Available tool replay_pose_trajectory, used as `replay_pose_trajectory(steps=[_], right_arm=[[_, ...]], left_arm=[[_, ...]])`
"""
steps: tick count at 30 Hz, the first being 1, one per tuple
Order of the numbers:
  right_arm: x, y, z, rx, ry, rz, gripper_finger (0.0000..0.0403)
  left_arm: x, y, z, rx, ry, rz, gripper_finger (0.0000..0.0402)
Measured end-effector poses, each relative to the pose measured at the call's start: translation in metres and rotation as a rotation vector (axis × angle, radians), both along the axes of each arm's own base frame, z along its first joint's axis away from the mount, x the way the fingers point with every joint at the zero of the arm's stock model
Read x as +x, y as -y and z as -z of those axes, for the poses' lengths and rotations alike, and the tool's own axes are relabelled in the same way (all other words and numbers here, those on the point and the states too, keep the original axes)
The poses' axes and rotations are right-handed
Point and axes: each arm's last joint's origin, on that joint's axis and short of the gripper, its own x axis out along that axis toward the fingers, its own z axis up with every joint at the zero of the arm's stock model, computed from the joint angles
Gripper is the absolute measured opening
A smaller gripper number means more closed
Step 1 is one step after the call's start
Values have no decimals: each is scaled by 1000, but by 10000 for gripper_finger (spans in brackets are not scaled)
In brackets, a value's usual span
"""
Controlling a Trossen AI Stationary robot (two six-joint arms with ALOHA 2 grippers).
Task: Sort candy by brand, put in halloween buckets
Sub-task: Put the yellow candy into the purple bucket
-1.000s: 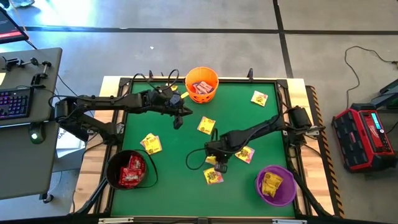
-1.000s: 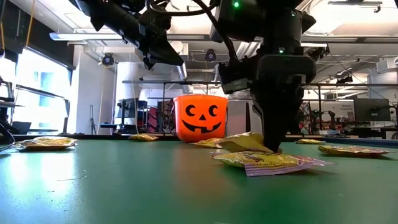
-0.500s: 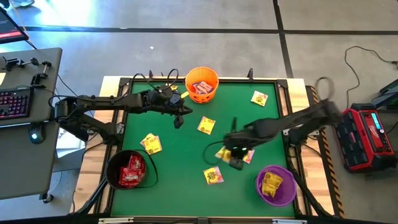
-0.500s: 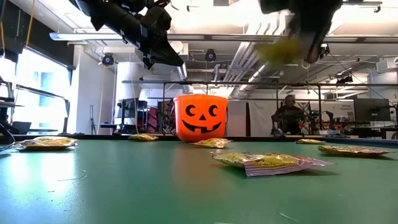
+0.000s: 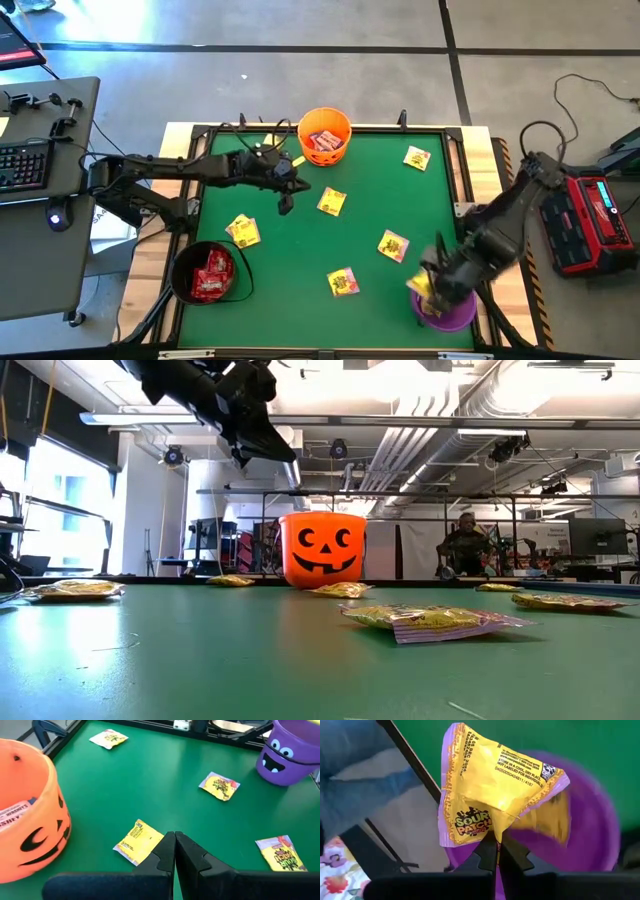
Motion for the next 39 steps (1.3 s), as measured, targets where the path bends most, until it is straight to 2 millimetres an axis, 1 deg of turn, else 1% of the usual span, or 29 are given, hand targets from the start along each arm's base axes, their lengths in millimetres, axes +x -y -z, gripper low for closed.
replay_pose_trajectory(steps=[3, 8, 12, 17, 20, 25, 28, 30, 32, 35, 37, 39], right_arm=[[-12, -13, 6, -11, -73, 18, 0], [-23, -27, 20, -38, -277, 14, 0], [-22, -36, 27, -47, -298, -16, 0], [-21, -38, 29, -40, -329, 10, 5], [-21, -39, 29, -27, -339, 8, 30], [-21, -37, 29, -23, -363, 11, 102], [-20, -37, 20, -21, -345, 13, 139], [-22, -34, 11, -56, -344, 45, 153], [-23, -30, 0, -108, -316, 88, 157], [-22, -20, -17, -210, -205, 144, 157], [-17, -10, -26, -284, -104, 169, 155], [-8, 0, -33, -320, 12, 178, 148]], left_arm=[[1, 4, 0, -2, -4, 12, 0], [0, 8, 2, 2, -29, 18, 0], [-1, 8, 4, 1, -45, 11, 0], [-1, 10, 4, -6, -51, 12, 0], [-1, 10, 5, -5, -59, 14, 0], [-4, 10, 9, -10, -111, 17, 0], [-7, 11, 12, -16, -150, 18, 0], [-9, 11, 13, -22, -179, 19, 0], [-13, 12, 13, -26, -199, 18, 0], [-21, 13, 9, -37, -225, 14, 0], [-27, 14, 7, -44, -254, 13, 0], [-36, 16, 7, -54, -311, 13, 0]])
